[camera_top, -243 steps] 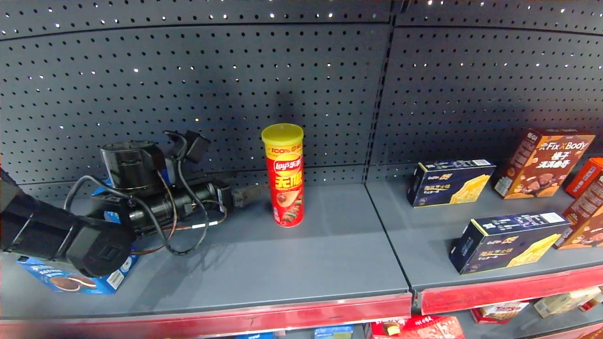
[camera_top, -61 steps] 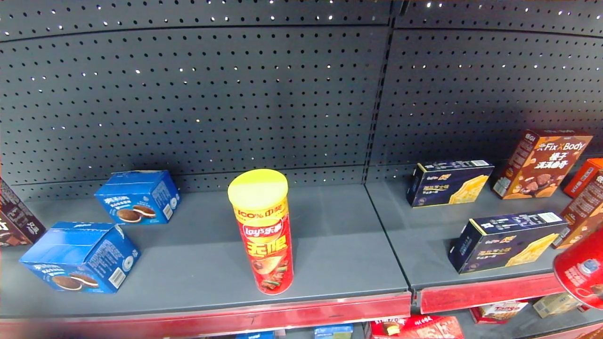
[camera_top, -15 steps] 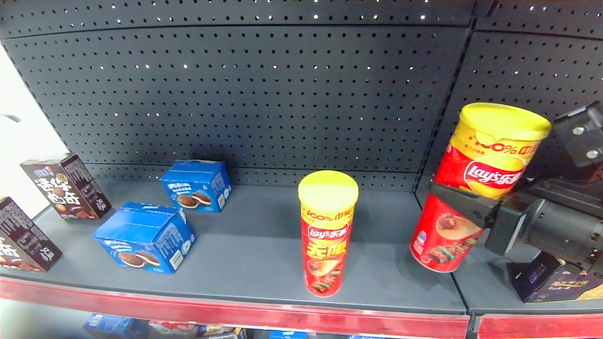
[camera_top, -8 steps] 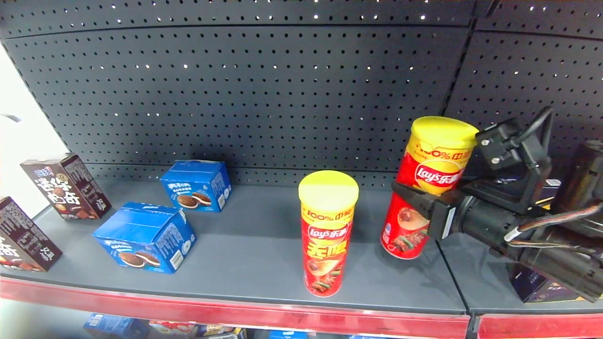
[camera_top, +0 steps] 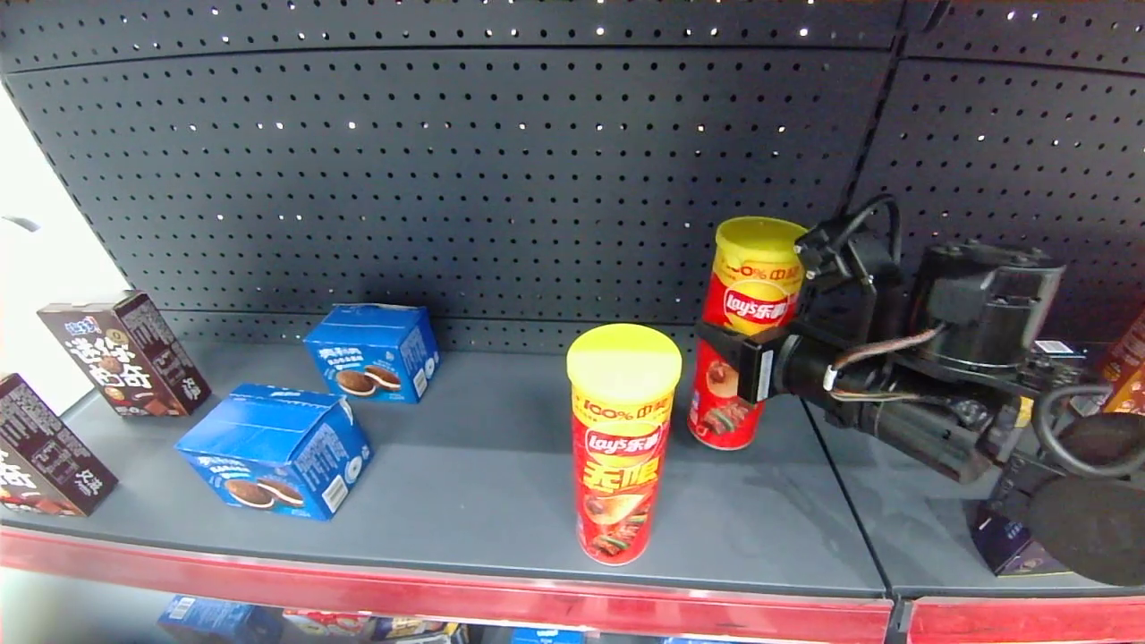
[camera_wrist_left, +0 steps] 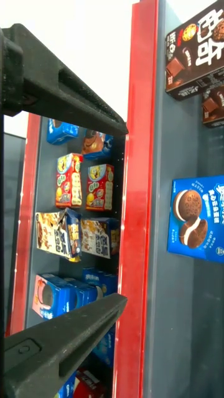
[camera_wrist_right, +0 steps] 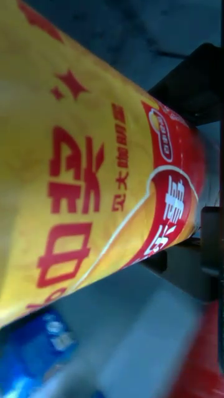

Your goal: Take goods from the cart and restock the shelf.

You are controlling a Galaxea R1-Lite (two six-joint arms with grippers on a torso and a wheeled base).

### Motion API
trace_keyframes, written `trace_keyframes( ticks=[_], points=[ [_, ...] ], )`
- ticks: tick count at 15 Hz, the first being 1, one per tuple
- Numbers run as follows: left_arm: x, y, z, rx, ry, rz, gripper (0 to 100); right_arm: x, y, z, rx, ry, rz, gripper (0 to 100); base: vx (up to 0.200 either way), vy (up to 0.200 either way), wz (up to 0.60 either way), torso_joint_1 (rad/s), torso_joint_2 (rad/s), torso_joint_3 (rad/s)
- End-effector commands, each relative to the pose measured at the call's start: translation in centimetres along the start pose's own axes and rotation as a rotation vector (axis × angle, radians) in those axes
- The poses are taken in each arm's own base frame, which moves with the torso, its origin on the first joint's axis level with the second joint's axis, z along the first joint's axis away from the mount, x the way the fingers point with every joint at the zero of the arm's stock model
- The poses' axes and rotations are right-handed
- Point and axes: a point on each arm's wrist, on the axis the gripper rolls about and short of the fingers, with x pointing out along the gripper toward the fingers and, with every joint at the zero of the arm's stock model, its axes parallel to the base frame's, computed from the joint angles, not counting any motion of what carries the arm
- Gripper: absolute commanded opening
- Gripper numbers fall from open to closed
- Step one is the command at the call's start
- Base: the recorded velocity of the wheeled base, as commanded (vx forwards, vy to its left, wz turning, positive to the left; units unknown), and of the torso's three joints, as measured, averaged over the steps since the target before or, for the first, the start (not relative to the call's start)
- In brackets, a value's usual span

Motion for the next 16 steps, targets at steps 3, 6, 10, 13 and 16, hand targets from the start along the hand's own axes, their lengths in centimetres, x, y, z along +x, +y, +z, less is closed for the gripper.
trace_keyframes(
  ticks=[3,6,10,13,16],
  points=[
    [0.0,0.0,0.0,0.0,0.0,0.0,100,4.5,0.8,-0.7,0.005,-0.006,0.008,0,0.0,0.0,0.0,0.0,0.0,0.0],
    [0.0,0.0,0.0,0.0,0.0,0.0,100,6.4,1.0,-0.4,0.008,-0.037,0.043,0,0.0,0.0,0.0,0.0,0.0,0.0],
    [0.0,0.0,0.0,0.0,0.0,0.0,100,8.4,1.0,-0.5,0.004,-0.057,0.036,0,0.0,0.0,0.0,0.0,0.0,0.0],
    [0.0,0.0,0.0,0.0,0.0,0.0,100,9.2,1.3,-0.8,0.001,-0.059,0.042,0,0.0,0.0,0.0,0.0,0.0,0.0],
    [0.0,0.0,0.0,0.0,0.0,0.0,100,9.5,1.4,-1.2,0.001,-0.05,0.045,0,0.0,0.0,0.0,0.0,0.0,0.0]
  ],
)
